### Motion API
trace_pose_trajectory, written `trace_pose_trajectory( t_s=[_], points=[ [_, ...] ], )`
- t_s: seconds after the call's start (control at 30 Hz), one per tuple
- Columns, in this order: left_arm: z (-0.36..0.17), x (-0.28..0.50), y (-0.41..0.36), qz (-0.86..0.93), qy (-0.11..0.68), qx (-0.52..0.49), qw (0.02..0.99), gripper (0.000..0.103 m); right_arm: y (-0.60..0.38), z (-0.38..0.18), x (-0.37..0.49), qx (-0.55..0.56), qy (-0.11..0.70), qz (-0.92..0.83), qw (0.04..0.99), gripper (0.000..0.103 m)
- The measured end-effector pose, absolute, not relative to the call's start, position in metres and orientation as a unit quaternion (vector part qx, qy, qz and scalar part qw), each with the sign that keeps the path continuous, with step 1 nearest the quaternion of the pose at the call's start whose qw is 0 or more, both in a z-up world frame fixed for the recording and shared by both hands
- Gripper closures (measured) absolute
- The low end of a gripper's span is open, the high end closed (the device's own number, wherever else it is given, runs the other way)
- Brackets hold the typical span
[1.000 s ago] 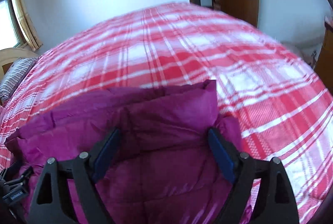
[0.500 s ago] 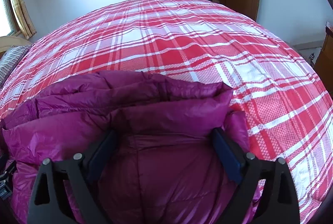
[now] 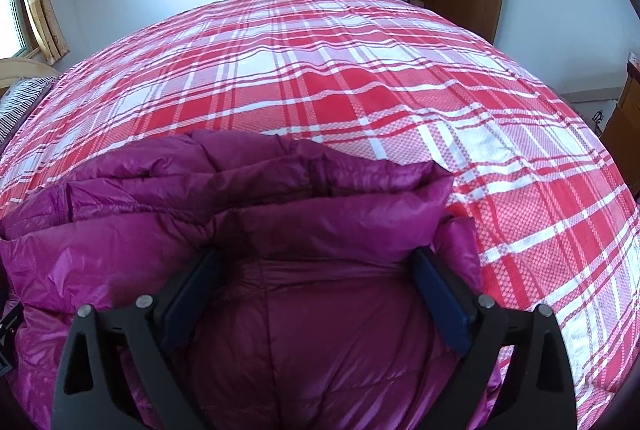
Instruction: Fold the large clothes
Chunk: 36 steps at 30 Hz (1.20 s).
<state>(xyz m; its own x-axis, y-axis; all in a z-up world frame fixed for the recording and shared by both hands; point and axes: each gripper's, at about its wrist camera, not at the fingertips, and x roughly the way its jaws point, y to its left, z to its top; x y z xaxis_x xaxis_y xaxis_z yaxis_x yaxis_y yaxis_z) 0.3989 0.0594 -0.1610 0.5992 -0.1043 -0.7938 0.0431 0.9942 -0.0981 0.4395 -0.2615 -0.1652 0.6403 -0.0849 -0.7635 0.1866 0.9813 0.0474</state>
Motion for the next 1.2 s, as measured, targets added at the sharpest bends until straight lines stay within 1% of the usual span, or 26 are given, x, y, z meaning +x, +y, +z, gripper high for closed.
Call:
trace_pose_trajectory(
  t_s=[0.03,0.07,0.13,0.17,0.23,0.3,0.4,0.47,0.5,0.6,0.7,0.77,0.8,0.83,0.87,0.9,0.93,0.97,1.0,1.03,1.1,1.2],
  points=[
    [-0.147,0.390,0.068,-0.051,0.434,-0.044,0.899,0.001,-0.262,-0.162,0.437,0.062,0.418,-0.075,0.903,0.009],
    [-0.134,0.380,0.076,-0.061,0.418,-0.056,0.904,0.001,-0.261,-0.156,0.432,0.059,0.416,-0.076,0.904,0.009],
    [-0.109,0.355,0.103,-0.084,0.376,-0.074,0.920,0.001,-0.255,-0.135,0.409,0.053,0.390,-0.076,0.916,0.009],
    [-0.106,0.347,0.116,-0.081,0.369,-0.071,0.923,0.001,-0.247,-0.119,0.392,0.057,0.365,-0.062,0.927,0.009],
    [-0.111,0.343,0.135,-0.082,0.380,-0.081,0.918,0.001,-0.225,-0.102,0.369,0.048,0.340,-0.019,0.939,0.009],
    [-0.128,0.345,0.153,-0.096,0.402,-0.115,0.903,0.002,-0.191,-0.097,0.349,0.018,0.327,0.021,0.945,0.009],
    [-0.156,0.341,0.167,-0.126,0.418,-0.176,0.882,0.002,-0.154,-0.111,0.335,-0.015,0.336,0.054,0.940,0.010],
    [-0.168,0.339,0.168,-0.146,0.419,-0.206,0.872,0.002,-0.142,-0.130,0.335,-0.034,0.349,0.041,0.936,0.012],
    [-0.172,0.339,0.166,-0.167,0.418,-0.220,0.866,0.002,-0.143,-0.140,0.337,-0.036,0.357,0.032,0.933,0.013],
    [-0.179,0.340,0.157,-0.194,0.418,-0.227,0.858,0.002,-0.158,-0.155,0.339,-0.005,0.357,0.038,0.933,0.014],
    [-0.180,0.346,0.155,-0.211,0.424,-0.232,0.850,0.003,-0.174,-0.146,0.334,0.032,0.348,0.054,0.935,0.026],
    [-0.183,0.349,0.155,-0.217,0.427,-0.240,0.844,0.013,-0.180,-0.142,0.336,0.033,0.344,0.038,0.938,0.026],
    [-0.183,0.350,0.155,-0.217,0.430,-0.241,0.843,0.027,-0.175,-0.145,0.338,0.018,0.355,0.029,0.934,0.026],
    [-0.185,0.350,0.156,-0.223,0.433,-0.247,0.838,0.037,-0.171,-0.153,0.343,0.003,0.370,0.033,0.928,0.024],
    [-0.186,0.349,0.156,-0.225,0.435,-0.251,0.835,0.040,-0.165,-0.159,0.346,-0.015,0.370,0.037,0.928,0.023],
    [-0.189,0.349,0.159,-0.230,0.435,-0.255,0.832,0.047,-0.160,-0.163,0.347,-0.027,0.367,0.034,0.929,0.023],
    [-0.189,0.349,0.158,-0.237,0.437,-0.259,0.828,0.059,-0.158,-0.164,0.349,-0.031,0.369,0.032,0.928,0.022],
    [-0.191,0.348,0.157,-0.243,0.440,-0.266,0.822,0.064,-0.153,-0.164,0.351,-0.040,0.372,0.028,0.927,0.022],
    [-0.189,0.346,0.158,-0.246,0.441,-0.275,0.818,0.075,-0.152,-0.165,0.351,-0.046,0.374,0.025,0.926,0.022],
    [-0.186,0.343,0.158,-0.253,0.436,-0.286,0.815,0.083,-0.151,-0.166,0.352,-0.052,0.376,0.023,0.925,0.022],
    [-0.172,0.332,0.155,-0.262,0.417,-0.288,0.821,0.087,-0.152,-0.167,0.350,-0.057,0.379,0.021,0.923,0.022],
    [-0.150,0.316,0.156,-0.286,0.399,-0.318,0.811,0.089,-0.152,-0.167,0.353,-0.060,0.378,0.020,0.923,0.022]
  ],
)
